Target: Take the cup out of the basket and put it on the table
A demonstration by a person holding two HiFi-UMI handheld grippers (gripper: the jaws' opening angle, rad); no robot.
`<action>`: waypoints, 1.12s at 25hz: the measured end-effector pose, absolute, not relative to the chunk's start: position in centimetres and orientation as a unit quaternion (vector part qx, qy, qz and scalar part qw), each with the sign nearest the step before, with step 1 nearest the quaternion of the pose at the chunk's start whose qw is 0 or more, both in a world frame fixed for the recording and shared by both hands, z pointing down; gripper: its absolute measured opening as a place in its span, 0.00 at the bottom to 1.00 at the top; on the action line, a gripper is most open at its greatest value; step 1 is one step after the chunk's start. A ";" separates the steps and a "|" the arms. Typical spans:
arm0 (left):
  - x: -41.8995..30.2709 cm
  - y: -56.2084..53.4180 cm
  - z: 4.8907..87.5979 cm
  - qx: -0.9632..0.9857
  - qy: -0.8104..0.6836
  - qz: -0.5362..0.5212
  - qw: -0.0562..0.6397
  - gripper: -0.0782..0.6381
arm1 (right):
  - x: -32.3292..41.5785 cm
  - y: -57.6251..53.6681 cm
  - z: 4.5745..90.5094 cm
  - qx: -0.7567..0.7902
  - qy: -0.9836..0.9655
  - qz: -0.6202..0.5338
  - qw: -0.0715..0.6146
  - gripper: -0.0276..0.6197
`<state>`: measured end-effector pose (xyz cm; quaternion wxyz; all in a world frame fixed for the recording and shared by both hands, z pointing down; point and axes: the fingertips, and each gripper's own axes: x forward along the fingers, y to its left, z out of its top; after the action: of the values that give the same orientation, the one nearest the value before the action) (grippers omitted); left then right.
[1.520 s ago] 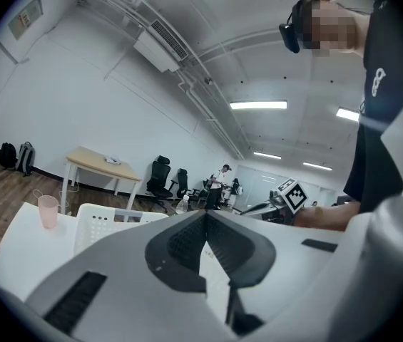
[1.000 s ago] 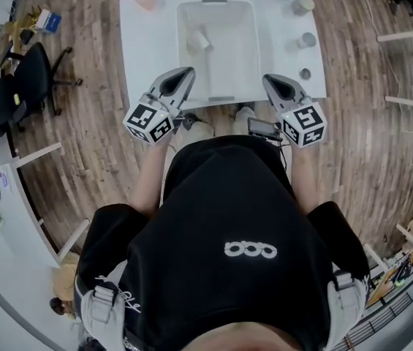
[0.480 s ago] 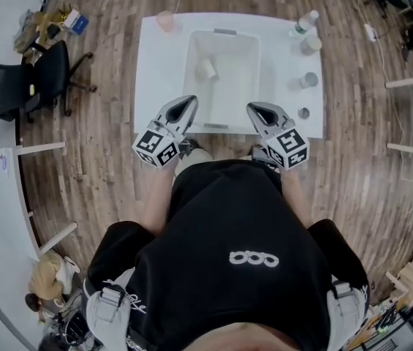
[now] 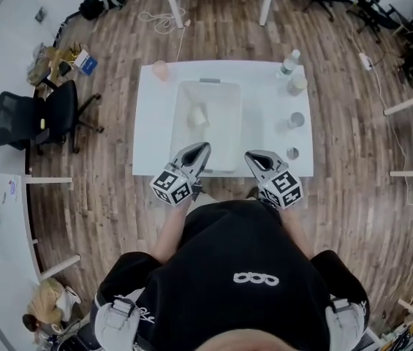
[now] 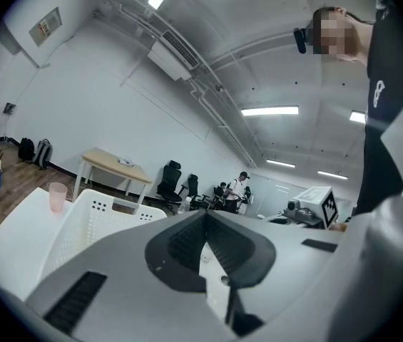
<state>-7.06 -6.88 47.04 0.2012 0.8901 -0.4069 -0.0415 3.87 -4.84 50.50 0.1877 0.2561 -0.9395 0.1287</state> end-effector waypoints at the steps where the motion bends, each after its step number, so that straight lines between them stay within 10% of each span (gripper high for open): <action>1: -6.6 -7.1 47.1 0.891 -0.406 -0.040 0.202 0.12 | 4.5 -5.0 50.6 0.260 -0.938 0.130 0.186 0.08; 28: -6.9 -11.7 49.2 0.875 -0.433 0.021 0.213 0.12 | 7.4 -7.3 50.2 0.311 -0.926 0.146 0.153 0.08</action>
<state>-6.92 -11.67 49.25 0.2132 0.8755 -0.4332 0.0213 7.41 -7.27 50.19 0.1531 0.3113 -0.9265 0.1459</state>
